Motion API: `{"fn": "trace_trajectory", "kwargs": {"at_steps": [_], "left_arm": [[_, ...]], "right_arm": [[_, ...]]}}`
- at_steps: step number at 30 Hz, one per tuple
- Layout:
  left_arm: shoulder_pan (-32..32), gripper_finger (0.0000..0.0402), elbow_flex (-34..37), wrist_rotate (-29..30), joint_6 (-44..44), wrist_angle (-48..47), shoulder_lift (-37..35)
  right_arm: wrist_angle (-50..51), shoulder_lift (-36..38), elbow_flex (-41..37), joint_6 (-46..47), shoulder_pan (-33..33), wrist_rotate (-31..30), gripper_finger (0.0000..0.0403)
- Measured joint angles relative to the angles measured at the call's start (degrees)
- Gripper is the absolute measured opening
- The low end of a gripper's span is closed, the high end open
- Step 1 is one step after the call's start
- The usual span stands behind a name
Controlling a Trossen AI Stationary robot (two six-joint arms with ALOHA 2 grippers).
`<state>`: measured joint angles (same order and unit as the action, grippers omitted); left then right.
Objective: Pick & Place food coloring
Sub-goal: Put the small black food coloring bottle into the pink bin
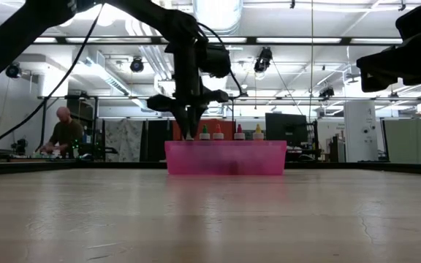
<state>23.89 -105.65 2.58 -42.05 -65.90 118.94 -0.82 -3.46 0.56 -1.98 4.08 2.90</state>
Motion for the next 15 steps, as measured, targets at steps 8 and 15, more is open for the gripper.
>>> {"fn": "trace_trajectory", "kwargs": {"at_steps": [8, 15], "left_arm": [[-1.67, 0.0030, 0.00, 2.33, -1.04, 0.40, 1.26], [-2.93, 0.0030, 0.32, 4.88, -1.82, 0.56, 1.24]], "right_arm": [[0.00, 0.00, 0.02, 0.00, 0.00, 0.00, 0.0008], [0.00, 0.00, 0.02, 0.00, 0.00, 0.00, 0.0008]]}}
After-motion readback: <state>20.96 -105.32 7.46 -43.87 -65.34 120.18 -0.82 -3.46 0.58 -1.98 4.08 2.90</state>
